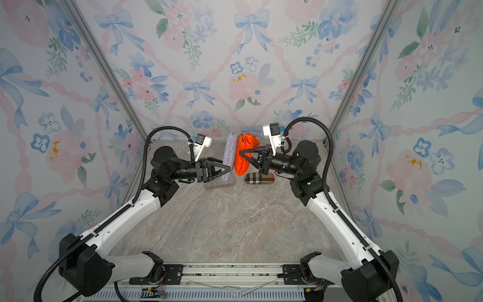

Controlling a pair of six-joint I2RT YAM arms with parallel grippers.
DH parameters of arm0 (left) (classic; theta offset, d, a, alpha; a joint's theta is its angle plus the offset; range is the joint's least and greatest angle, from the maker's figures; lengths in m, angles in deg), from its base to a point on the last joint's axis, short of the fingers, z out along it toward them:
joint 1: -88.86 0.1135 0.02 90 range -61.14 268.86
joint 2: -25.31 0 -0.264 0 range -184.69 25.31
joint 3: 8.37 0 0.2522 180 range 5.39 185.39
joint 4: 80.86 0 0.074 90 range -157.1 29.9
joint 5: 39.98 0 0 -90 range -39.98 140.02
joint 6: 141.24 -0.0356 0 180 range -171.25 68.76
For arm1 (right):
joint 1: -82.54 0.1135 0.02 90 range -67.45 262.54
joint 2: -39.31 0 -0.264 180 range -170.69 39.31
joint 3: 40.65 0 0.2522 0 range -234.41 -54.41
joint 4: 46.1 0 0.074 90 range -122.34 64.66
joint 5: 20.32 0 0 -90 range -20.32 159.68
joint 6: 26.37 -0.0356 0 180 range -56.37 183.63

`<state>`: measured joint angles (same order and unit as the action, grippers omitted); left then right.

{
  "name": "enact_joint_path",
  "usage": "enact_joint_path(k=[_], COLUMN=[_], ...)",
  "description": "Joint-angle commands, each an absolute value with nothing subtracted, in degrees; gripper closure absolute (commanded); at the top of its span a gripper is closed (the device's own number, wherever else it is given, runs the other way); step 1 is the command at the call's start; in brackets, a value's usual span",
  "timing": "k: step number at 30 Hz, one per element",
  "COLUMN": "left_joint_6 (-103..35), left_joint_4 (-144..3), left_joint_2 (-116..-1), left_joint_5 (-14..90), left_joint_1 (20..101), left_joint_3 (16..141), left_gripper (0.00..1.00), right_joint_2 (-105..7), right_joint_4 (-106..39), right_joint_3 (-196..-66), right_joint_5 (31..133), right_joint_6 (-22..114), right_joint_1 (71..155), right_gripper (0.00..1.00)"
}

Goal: Wipe the eyeglass case
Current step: Wipe the dirt from the eyeglass case.

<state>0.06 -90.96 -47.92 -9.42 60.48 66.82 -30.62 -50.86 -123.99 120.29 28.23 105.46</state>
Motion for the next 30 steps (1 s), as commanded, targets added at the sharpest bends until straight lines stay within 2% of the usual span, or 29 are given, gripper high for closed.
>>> enact_joint_path(k=[1,11,14,17,22,30], left_joint_6=[-0.6,-0.9,-0.3,0.1,1.2,7.0], left_joint_4=[-90.5,-90.2,-90.1,-90.2,-91.9,-98.0], left_joint_2=[-46.6,-48.5,-49.0,-48.8,-47.2,-48.2], left_joint_5=[-12.0,-10.3,-9.2,-9.0,-6.9,-1.0], left_joint_1=[60.1,61.1,61.2,61.2,61.3,61.9], left_joint_3=[66.1,69.7,70.4,70.0,68.2,66.5], left_gripper=[0.89,0.90,0.89,0.89,0.90,0.90], right_joint_2=[-32.1,-24.4,-24.7,-26.9,-30.6,-35.5], right_joint_4=[-59.4,-54.3,-54.5,-53.2,-64.4,-83.8], right_joint_3=[-125.5,-108.4,-108.6,-113.9,-114.2,-106.1], right_joint_5=[121.4,119.1,118.5,117.7,116.3,111.6], right_joint_6=[23.3,28.7,29.4,31.5,24.5,15.9], right_joint_1=[105.1,118.7,119.4,116.2,111.1,121.8], right_gripper=[1.00,1.00,1.00,1.00,1.00,1.00])
